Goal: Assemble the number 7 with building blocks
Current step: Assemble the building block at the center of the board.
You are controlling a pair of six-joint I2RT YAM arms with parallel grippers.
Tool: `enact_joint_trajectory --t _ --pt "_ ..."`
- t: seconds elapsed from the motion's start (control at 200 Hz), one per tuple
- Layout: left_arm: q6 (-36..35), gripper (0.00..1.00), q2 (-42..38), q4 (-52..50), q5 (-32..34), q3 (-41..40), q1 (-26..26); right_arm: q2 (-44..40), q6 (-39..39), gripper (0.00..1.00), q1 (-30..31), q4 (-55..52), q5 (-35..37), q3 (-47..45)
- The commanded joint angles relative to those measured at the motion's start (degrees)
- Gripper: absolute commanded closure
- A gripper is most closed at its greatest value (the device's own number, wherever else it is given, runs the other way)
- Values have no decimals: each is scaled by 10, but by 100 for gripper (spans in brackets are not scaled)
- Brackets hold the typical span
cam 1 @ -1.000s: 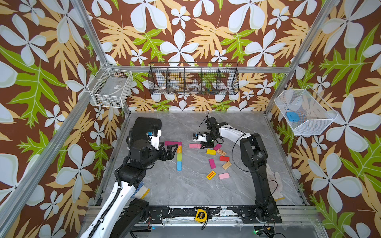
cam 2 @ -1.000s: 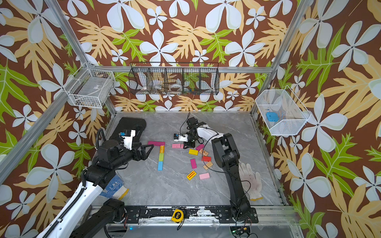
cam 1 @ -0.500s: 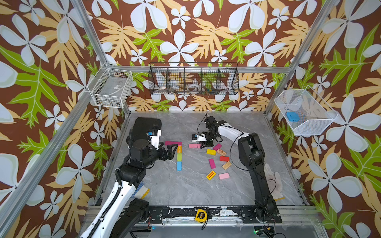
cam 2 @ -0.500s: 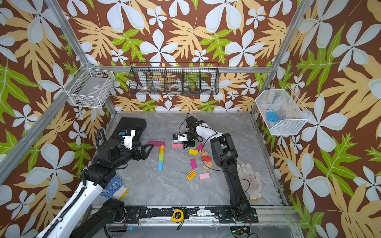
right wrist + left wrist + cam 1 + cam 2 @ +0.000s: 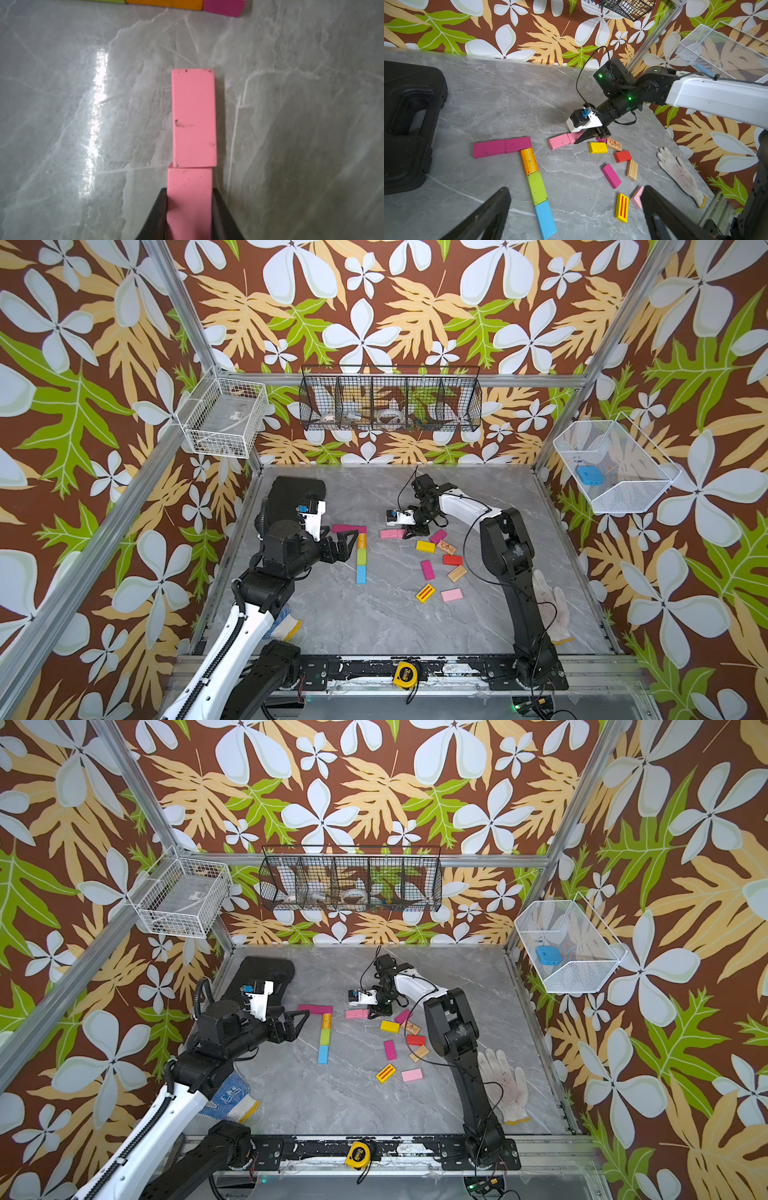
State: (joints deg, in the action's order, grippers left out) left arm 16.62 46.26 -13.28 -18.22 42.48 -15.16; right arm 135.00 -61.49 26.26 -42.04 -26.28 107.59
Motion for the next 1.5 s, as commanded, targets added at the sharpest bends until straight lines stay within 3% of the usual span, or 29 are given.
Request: enact_joint_trajectory --t 0.0,0.976,1.497 --pt "-5 0 -2 4 1 5 1 7 31 81 4 -15 61 -11" --pt "-6 0 -11 4 -3 2 3 -13 68 78 16 1 60 -41" --pt "-4 0 -10 5 -3 2 2 -35 53 54 16 21 60 -61"
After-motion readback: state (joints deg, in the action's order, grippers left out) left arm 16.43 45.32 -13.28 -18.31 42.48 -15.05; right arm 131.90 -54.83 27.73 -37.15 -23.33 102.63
